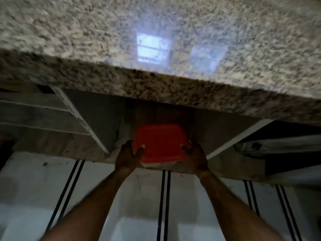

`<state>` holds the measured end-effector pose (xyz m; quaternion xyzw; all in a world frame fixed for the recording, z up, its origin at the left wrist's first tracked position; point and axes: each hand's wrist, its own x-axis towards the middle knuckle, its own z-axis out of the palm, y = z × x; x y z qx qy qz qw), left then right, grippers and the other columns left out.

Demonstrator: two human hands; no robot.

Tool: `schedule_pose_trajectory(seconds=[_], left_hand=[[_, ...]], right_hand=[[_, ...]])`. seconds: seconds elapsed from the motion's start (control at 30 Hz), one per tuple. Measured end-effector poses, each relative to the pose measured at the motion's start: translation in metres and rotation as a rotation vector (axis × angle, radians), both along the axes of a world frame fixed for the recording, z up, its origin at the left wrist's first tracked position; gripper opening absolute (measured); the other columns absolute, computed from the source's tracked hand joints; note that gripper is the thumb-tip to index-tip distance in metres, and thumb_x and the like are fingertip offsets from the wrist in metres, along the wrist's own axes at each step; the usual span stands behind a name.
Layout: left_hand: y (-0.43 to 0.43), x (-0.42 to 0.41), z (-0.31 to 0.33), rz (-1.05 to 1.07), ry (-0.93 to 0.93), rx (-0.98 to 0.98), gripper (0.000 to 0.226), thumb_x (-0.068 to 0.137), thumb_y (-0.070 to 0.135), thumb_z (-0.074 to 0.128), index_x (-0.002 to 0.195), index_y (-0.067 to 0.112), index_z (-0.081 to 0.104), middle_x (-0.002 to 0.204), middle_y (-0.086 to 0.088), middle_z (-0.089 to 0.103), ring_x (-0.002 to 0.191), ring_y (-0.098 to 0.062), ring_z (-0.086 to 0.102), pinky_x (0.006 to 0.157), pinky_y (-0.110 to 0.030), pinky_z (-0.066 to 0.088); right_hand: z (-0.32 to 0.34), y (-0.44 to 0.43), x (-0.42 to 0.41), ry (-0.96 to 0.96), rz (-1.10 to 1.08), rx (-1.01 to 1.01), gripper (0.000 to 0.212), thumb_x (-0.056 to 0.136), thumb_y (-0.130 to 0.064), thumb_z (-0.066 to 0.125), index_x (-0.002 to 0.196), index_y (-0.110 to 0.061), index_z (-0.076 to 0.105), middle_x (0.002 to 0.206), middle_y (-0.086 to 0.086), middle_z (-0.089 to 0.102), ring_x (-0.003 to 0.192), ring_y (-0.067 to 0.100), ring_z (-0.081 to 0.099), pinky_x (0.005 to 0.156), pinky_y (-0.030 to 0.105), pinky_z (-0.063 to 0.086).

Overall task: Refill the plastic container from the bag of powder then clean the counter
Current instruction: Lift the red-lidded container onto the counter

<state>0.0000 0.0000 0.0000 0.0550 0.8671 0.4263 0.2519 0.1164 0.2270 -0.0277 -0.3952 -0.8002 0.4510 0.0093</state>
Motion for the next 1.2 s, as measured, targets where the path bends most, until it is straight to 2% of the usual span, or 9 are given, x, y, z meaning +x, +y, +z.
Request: schedule_pose_trajectory(seconds=[0.1, 0.23, 0.37, 0.47, 0.63, 0.73, 0.83, 0.93, 1.2], left_hand=[[0.018, -0.025, -0.062, 0.024, -0.066, 0.168, 0.065, 0.096, 0.048, 0.063, 0.147, 0.012, 0.043, 0.132, 0.004, 0.051, 0.115, -0.016, 0.056, 0.093, -0.030, 0.048], [0.040, -0.065, -0.157, 0.167, -0.295, 0.234, 0.105, 0.079, 0.063, 0.073, 0.156, 0.009, 0.027, 0.151, -0.017, 0.048, 0.129, -0.037, 0.057, 0.105, -0.050, 0.050], [0.051, -0.093, -0.249, 0.159, -0.302, 0.263, 0.123, 0.055, 0.075, 0.076, 0.151, 0.008, 0.041, 0.141, -0.018, 0.060, 0.120, -0.035, 0.064, 0.102, -0.051, 0.053], [0.050, -0.103, -0.279, 0.162, -0.155, 0.180, 0.121, 0.042, 0.086, 0.066, 0.132, 0.006, 0.064, 0.124, -0.017, 0.071, 0.110, -0.032, 0.070, 0.094, -0.048, 0.057], [0.039, -0.071, -0.191, 0.161, -0.056, 0.132, 0.074, 0.082, 0.055, 0.077, 0.125, -0.004, 0.064, 0.121, -0.021, 0.070, 0.108, -0.035, 0.069, 0.089, -0.041, 0.056], [0.018, -0.043, -0.136, 0.145, -0.053, 0.175, 0.087, 0.074, 0.072, 0.071, 0.128, 0.004, 0.063, 0.122, -0.013, 0.071, 0.106, -0.027, 0.069, 0.087, -0.034, 0.055], [-0.006, -0.015, -0.073, 0.134, -0.096, 0.149, 0.065, 0.086, 0.055, 0.073, 0.129, 0.007, 0.064, 0.119, -0.008, 0.071, 0.098, -0.019, 0.067, 0.078, -0.020, 0.047], [-0.033, 0.025, 0.012, 0.128, -0.044, 0.142, 0.059, 0.085, 0.052, 0.074, 0.128, 0.013, 0.066, 0.113, -0.004, 0.074, 0.098, -0.020, 0.071, 0.075, -0.014, 0.047], [-0.104, 0.117, 0.246, 0.138, -0.025, 0.083, 0.067, 0.079, 0.073, 0.067, 0.120, 0.020, 0.064, 0.111, -0.001, 0.071, 0.099, -0.019, 0.069, 0.087, -0.037, 0.057]], right_hand=[[-0.052, 0.018, -0.022, 0.002, 0.017, -0.031, 0.070, 0.090, -0.069, 0.057, 0.145, -0.027, 0.050, 0.131, 0.004, 0.067, 0.117, 0.029, 0.067, 0.098, 0.049, 0.057], [-0.125, 0.059, -0.047, -0.018, -0.070, -0.152, 0.093, 0.074, -0.077, 0.069, 0.149, -0.029, 0.044, 0.139, 0.001, 0.062, 0.122, 0.029, 0.064, 0.103, 0.052, 0.054], [-0.171, 0.086, -0.072, 0.037, -0.182, -0.252, 0.089, 0.073, -0.057, 0.081, 0.143, -0.011, 0.054, 0.139, 0.008, 0.063, 0.122, 0.029, 0.065, 0.103, 0.044, 0.054], [-0.178, 0.081, -0.078, 0.022, -0.153, -0.294, 0.055, 0.096, -0.039, 0.068, 0.140, -0.008, 0.057, 0.133, 0.009, 0.063, 0.116, 0.029, 0.064, 0.094, 0.033, 0.049], [-0.151, 0.051, -0.054, 0.117, -0.279, -0.325, 0.058, 0.094, -0.048, 0.066, 0.140, -0.014, 0.056, 0.131, 0.008, 0.065, 0.116, 0.030, 0.063, 0.101, 0.047, 0.051], [-0.100, 0.021, -0.024, 0.118, -0.376, -0.298, 0.062, 0.091, -0.055, 0.068, 0.136, -0.014, 0.059, 0.130, 0.010, 0.067, 0.118, 0.034, 0.064, 0.105, 0.051, 0.051], [-0.040, -0.008, 0.013, 0.087, -0.441, -0.310, 0.068, 0.083, -0.065, 0.069, 0.131, -0.018, 0.061, 0.125, 0.009, 0.069, 0.111, 0.033, 0.067, 0.101, 0.050, 0.054], [0.037, -0.037, 0.058, 0.103, -0.466, -0.323, 0.046, 0.087, -0.054, 0.072, 0.119, -0.022, 0.065, 0.116, 0.008, 0.073, 0.097, 0.027, 0.070, 0.094, 0.044, 0.057], [0.280, -0.096, 0.157, 0.046, -0.390, -0.247, 0.064, 0.076, -0.066, 0.074, 0.119, -0.022, 0.060, 0.109, 0.004, 0.071, 0.095, 0.023, 0.072, 0.086, 0.047, 0.062]])
